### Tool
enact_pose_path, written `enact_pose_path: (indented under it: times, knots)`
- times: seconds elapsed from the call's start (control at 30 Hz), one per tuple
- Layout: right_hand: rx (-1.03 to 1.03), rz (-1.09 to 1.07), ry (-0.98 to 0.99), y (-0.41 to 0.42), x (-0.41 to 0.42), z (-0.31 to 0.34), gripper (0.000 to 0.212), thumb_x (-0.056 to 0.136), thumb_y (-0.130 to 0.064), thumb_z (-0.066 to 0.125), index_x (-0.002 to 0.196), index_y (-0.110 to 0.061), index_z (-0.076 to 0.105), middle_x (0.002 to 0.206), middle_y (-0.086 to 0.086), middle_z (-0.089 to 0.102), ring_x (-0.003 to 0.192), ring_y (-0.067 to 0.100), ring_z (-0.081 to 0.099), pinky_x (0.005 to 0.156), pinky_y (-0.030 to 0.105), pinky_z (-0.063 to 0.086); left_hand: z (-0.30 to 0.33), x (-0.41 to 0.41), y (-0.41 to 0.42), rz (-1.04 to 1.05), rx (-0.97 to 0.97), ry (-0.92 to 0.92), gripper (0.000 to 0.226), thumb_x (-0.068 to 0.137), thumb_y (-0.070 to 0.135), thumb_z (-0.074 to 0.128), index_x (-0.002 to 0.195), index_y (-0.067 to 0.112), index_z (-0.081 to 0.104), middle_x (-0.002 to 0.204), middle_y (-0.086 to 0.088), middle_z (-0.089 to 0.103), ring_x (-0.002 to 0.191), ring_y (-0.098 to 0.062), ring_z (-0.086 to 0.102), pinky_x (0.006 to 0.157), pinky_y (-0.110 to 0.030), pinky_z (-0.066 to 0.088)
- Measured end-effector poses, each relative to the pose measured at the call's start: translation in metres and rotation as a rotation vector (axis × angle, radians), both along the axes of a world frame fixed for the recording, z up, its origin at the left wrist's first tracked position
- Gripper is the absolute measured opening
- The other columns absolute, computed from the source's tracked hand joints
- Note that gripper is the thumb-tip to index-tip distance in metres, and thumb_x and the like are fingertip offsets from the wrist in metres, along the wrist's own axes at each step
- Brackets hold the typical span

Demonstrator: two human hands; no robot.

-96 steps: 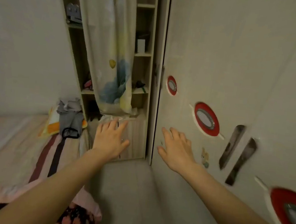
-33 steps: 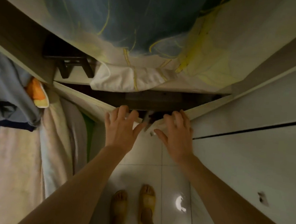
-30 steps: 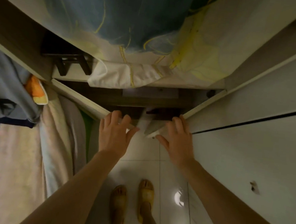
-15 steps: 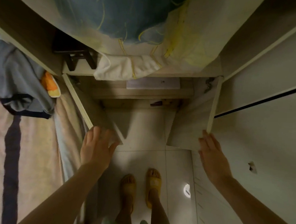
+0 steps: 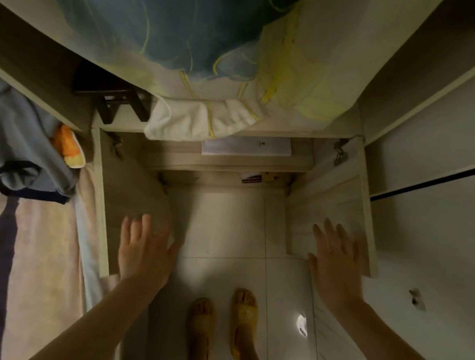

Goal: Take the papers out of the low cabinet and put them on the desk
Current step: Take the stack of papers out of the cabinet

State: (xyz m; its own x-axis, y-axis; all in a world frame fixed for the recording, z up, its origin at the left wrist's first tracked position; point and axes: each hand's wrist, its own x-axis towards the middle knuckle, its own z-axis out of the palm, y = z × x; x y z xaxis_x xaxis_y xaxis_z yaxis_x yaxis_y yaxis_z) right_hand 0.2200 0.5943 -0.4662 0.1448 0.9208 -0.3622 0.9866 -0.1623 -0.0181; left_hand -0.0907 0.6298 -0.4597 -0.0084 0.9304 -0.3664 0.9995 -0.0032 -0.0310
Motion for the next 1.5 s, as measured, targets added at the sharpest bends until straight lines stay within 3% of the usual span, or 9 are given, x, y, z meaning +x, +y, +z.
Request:
enact_pose_path:
  times: [0.2,0.57,0.77,0.97,1.2,1.27,1.33,1.4,1.5]
  knots:
    - [0.01,0.092,0.26,0.089,-0.045,-0.063,0.057,0.092,-0.019,0.051,0.144,-0.017,0.026,0.15,0.011,0.033,0.135,0.032,0.032,0.11,0.045,0.03,-0.062,0.049,0.071,0.025,0.085,-0.115,0.049,0.087,0.044,0.042,0.13,0.02,0.042,0.127,-0.023,0.045,0.114,-0.041,0.046,0.109,-0.052,0.03]
    - [0.073,0.074,0.252,0.229,-0.054,-0.216,0.065,0.092,-0.033,0.051,0.147,-0.023,0.017,0.158,0.01,0.014,0.142,0.034,0.016,0.114,0.05,0.018,-0.221,0.064,0.195,-0.172,0.137,-0.069,0.062,0.09,0.047,0.039,0.143,0.035,0.011,0.152,-0.016,0.017,0.137,-0.035,0.024,0.116,-0.05,0.011]
    - [0.103,0.134,0.194,0.256,-0.061,-0.255,0.067,0.093,-0.04,0.046,0.148,-0.029,0.009,0.16,0.007,0.001,0.145,0.034,0.003,0.116,0.06,0.011,-0.263,0.052,0.235,-0.287,0.066,-0.093,0.077,0.087,0.055,0.04,0.145,0.031,-0.004,0.158,-0.005,-0.014,0.145,-0.025,-0.01,0.116,-0.047,-0.005]
    - [0.167,0.115,0.229,0.232,-0.063,-0.265,0.063,0.093,-0.043,0.045,0.147,-0.033,0.014,0.16,0.005,0.003,0.146,0.032,0.002,0.114,0.06,0.013,-0.266,0.044,0.22,-0.271,0.141,-0.257,0.076,0.081,0.044,0.058,0.144,0.029,0.018,0.157,-0.005,0.016,0.145,-0.024,0.006,0.117,-0.043,-0.001]
    - [0.312,-0.169,0.481,0.175,-0.075,-0.264,0.057,0.087,-0.039,0.061,0.139,-0.036,0.037,0.151,0.021,0.013,0.133,0.041,0.017,0.112,0.052,0.024,-0.265,0.042,0.187,-0.264,0.278,-0.292,0.045,0.075,0.01,0.06,0.118,0.023,0.06,0.131,-0.009,0.058,0.119,-0.037,0.053,0.114,-0.041,0.022]
    - [0.36,-0.314,0.657,0.164,-0.083,-0.27,0.058,0.087,-0.034,0.063,0.139,-0.034,0.037,0.151,0.02,0.013,0.135,0.036,0.02,0.115,0.047,0.025,-0.261,0.044,0.177,-0.295,0.344,-0.313,0.034,0.07,0.016,0.06,0.101,0.023,0.071,0.107,-0.009,0.072,0.102,-0.034,0.065,0.107,-0.044,0.035]
    - [0.298,-0.531,1.045,0.157,-0.091,-0.271,0.061,0.088,-0.029,0.061,0.141,-0.034,0.032,0.151,0.014,0.023,0.137,0.031,0.03,0.112,0.048,0.035,-0.255,0.05,0.163,-0.362,0.376,-0.364,0.029,0.068,0.026,0.055,0.089,0.023,0.074,0.085,-0.005,0.076,0.083,-0.026,0.071,0.098,-0.046,0.044]
    - [0.157,-0.782,1.355,0.153,-0.099,-0.267,0.062,0.089,-0.028,0.06,0.141,-0.038,0.028,0.142,0.008,0.04,0.126,0.032,0.047,0.089,0.045,0.054,-0.254,0.059,0.145,-0.406,0.344,-0.424,0.023,0.068,0.027,0.059,0.085,0.024,0.074,0.077,-0.002,0.075,0.073,-0.022,0.07,0.093,-0.043,0.048]
    - [0.203,-0.751,1.336,0.146,-0.107,-0.261,0.062,0.09,-0.012,0.058,0.142,-0.028,0.028,0.122,0.001,0.045,0.116,0.028,0.053,0.087,0.047,0.055,-0.255,0.077,0.119,-0.425,0.289,-0.555,0.014,0.065,0.024,0.065,0.077,0.025,0.073,0.065,0.0,0.071,0.061,-0.02,0.065,0.079,-0.031,0.048]
